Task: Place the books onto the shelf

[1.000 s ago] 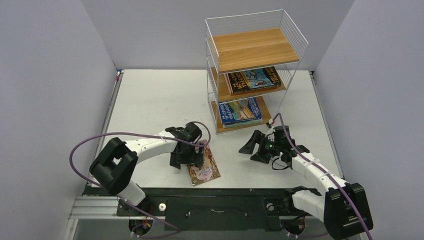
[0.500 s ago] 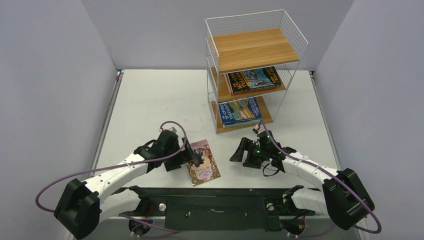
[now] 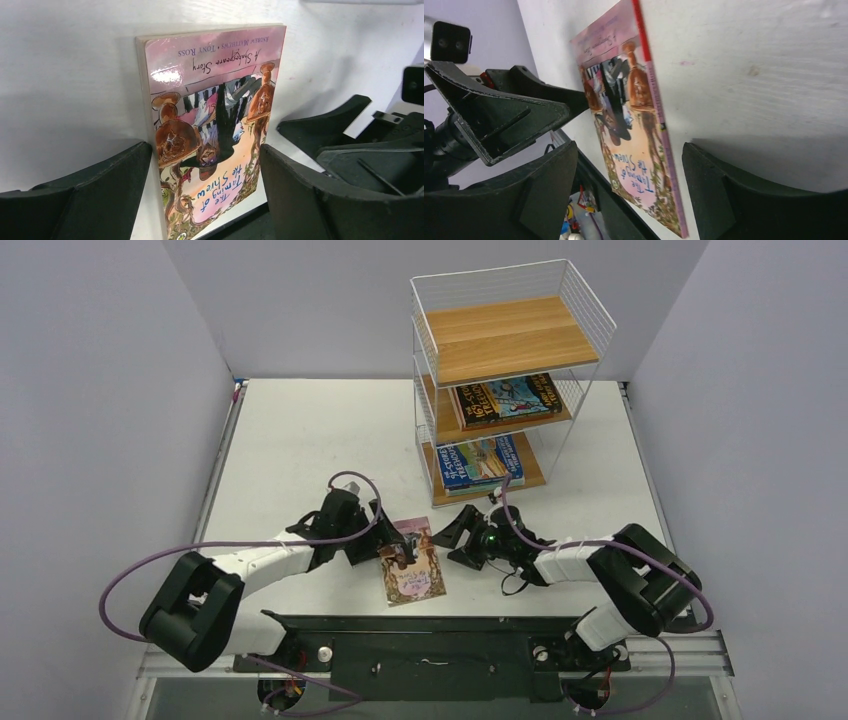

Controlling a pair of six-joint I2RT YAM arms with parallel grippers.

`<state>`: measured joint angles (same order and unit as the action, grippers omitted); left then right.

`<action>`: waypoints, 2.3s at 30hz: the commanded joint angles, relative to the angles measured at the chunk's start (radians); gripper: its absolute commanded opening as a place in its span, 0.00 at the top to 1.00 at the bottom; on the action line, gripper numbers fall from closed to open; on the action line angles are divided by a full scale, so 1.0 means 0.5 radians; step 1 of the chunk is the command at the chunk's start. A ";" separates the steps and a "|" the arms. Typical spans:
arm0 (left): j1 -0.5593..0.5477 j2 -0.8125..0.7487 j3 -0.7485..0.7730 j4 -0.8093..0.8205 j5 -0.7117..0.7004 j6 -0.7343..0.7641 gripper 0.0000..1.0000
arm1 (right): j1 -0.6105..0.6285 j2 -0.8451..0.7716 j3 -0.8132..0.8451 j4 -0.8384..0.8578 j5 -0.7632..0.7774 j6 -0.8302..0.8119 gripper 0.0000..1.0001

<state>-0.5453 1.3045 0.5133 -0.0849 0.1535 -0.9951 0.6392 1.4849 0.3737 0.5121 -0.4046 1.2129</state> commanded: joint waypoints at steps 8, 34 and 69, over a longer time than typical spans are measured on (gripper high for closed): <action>-0.188 0.257 0.049 0.396 0.238 0.077 0.23 | 0.146 0.096 -0.077 0.236 0.198 0.191 0.28; -0.204 0.086 0.115 0.438 0.492 0.124 1.00 | -0.047 -0.468 -0.181 -0.280 0.179 -0.015 0.29; -0.161 -0.167 0.346 0.899 0.842 -0.141 0.59 | 0.014 -1.189 0.164 -0.708 -0.253 -0.125 1.00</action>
<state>-0.6308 1.2293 0.6369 0.3099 0.5625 -1.0847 0.6369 0.9161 0.4282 0.2287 -0.5480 1.1912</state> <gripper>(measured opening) 0.302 0.030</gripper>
